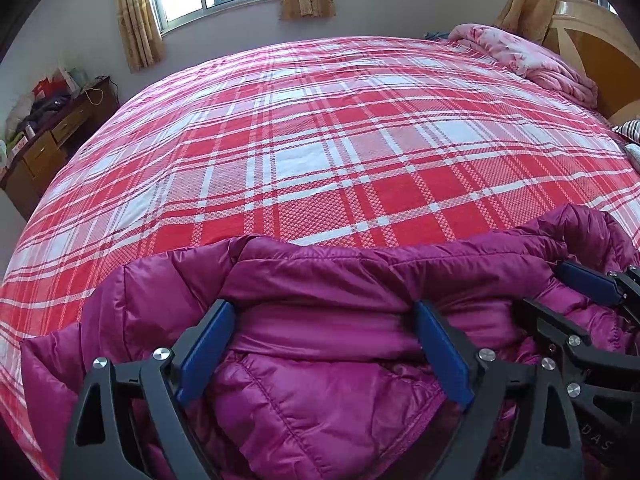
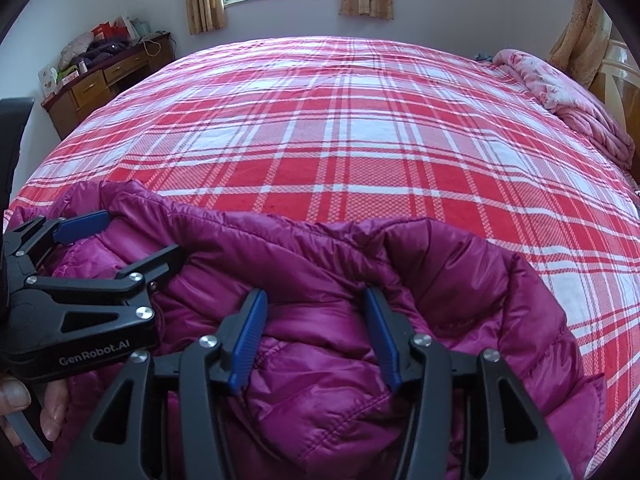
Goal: Fold large clothes
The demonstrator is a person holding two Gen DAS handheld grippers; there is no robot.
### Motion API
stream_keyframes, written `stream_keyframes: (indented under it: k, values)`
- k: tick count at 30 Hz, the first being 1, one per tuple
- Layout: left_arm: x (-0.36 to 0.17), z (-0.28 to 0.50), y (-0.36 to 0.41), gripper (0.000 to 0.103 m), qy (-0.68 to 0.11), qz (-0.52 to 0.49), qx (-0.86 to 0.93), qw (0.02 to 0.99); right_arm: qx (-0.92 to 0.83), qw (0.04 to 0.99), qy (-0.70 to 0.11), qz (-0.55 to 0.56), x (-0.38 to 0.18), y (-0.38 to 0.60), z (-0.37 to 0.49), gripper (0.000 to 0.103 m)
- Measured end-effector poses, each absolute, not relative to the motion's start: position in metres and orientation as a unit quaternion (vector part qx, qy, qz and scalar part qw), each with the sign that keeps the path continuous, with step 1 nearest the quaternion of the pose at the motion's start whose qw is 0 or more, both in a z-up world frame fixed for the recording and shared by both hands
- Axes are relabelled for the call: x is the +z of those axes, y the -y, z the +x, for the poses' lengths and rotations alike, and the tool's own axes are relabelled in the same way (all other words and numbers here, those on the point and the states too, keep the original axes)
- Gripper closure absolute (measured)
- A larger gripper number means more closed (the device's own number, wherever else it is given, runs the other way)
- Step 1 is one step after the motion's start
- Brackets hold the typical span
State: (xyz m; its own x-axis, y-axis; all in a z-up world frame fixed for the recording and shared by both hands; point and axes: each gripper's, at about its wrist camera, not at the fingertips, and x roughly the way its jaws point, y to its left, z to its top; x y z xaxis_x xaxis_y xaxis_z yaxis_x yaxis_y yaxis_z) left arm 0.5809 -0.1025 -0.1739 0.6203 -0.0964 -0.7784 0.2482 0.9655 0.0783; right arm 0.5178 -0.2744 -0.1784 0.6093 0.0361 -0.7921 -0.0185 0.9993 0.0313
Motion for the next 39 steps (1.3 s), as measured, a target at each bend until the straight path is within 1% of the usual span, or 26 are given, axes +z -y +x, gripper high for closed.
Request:
stream_keyframes:
  k: [13, 17, 19, 21, 22, 24, 28, 32, 39]
  values:
    - [-0.174, 0.581, 0.104, 0.011, -0.425, 0.094, -0.094, 0.895, 0.015, 0.897, -0.442, 0.011, -0.179, 0.273, 0.519, 0.049]
    - [-0.173, 0.582, 0.106, 0.01, -0.428, 0.1, -0.093, 0.893, 0.011, 0.895, -0.445, -0.004, -0.178, 0.27, 0.52, 0.048]
    - [-0.169, 0.581, 0.106, 0.01, -0.43, 0.102, -0.094, 0.892, 0.02, 0.894, -0.447, -0.011, -0.174, 0.268, 0.52, 0.044]
    - [-0.162, 0.576, 0.105, 0.01, -0.43, 0.107, -0.092, 0.892, 0.029, 0.894, -0.447, -0.016, -0.169, 0.266, 0.516, 0.037]
    - [-0.157, 0.572, 0.103, 0.01, -0.426, 0.103, -0.094, 0.894, 0.03, 0.895, -0.446, -0.019, -0.166, 0.266, 0.514, 0.036]
    - [-0.143, 0.559, 0.097, 0.01, -0.412, 0.088, -0.103, 0.901, 0.03, 0.901, -0.433, -0.022, -0.157, 0.267, 0.505, 0.033]
    - [-0.124, 0.527, 0.078, 0.01, -0.391, 0.073, -0.11, 0.911, 0.023, 0.912, -0.41, -0.004, -0.138, 0.278, 0.48, 0.032]
    - [-0.124, 0.488, 0.054, 0.01, -0.385, 0.074, -0.108, 0.914, 0.016, 0.914, -0.405, 0.008, -0.128, 0.285, 0.452, 0.031]
    - [-0.125, 0.422, 0.01, 0.01, -0.373, 0.054, -0.099, 0.921, 0.008, 0.905, -0.423, 0.036, -0.139, 0.282, 0.387, 0.031]
